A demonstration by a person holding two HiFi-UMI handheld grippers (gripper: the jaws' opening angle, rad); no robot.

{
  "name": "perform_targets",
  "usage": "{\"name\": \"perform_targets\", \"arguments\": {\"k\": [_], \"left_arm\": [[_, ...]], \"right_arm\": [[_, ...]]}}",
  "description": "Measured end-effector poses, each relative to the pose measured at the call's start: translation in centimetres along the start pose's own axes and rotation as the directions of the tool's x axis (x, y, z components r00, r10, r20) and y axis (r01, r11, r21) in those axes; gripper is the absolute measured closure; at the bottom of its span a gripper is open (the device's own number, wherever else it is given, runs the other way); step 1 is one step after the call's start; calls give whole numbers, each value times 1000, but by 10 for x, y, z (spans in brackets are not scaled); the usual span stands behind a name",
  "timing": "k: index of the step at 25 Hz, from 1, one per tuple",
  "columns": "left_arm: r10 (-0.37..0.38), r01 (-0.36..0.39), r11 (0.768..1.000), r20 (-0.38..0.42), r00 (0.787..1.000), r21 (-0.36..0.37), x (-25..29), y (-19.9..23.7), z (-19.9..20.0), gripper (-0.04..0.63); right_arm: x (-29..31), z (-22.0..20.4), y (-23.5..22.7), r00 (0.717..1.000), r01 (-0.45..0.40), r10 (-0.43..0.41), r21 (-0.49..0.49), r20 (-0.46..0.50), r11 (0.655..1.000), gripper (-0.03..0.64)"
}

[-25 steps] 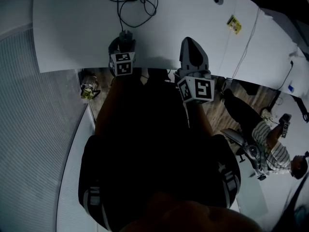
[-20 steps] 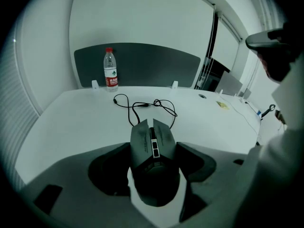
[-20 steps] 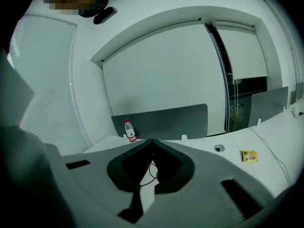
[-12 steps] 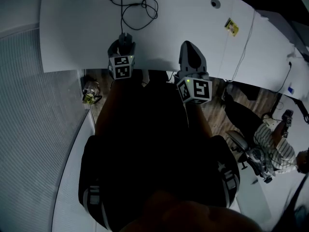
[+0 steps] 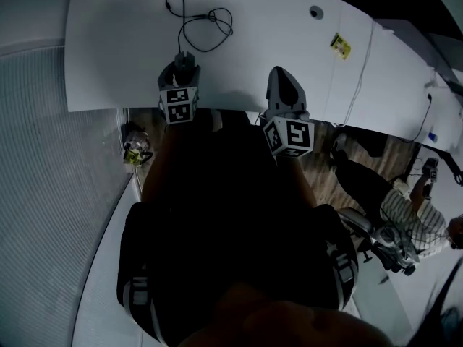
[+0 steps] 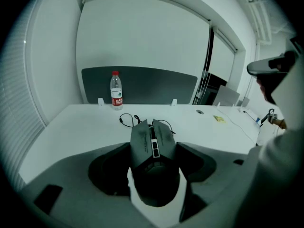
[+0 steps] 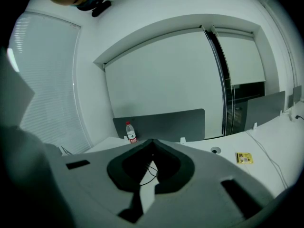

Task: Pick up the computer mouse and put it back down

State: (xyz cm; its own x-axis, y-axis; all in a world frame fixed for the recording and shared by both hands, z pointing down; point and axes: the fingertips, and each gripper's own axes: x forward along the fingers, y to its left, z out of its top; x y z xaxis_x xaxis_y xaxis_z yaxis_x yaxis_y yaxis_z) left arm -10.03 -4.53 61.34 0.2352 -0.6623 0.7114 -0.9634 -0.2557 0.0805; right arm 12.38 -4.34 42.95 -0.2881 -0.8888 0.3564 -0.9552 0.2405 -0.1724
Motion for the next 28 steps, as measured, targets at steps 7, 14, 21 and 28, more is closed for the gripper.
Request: {"name": "perform_targets", "arguments": {"k": [7,14,21,28], "left_arm": [[-19,20,1000,76,997,-20,-18,-6,29,299],[-8,11,1000,166,986,-18,-39,-5,58,299],[-1,2,1000,266,964,-1,-62,-5,94,299],[1,0,1000,335,942,-2,-81,-1,117,299]], "right_arm": [[-6,5,-1,1000,4,-4,0,14,1000,619],[-14,10,-1,999,13,-13,-8,37,1000,618],[-17,19,1,998,19,-19,-7,66,1000,619],[-20,30,4,995,26,-25,-13,94,1000,618]]}}
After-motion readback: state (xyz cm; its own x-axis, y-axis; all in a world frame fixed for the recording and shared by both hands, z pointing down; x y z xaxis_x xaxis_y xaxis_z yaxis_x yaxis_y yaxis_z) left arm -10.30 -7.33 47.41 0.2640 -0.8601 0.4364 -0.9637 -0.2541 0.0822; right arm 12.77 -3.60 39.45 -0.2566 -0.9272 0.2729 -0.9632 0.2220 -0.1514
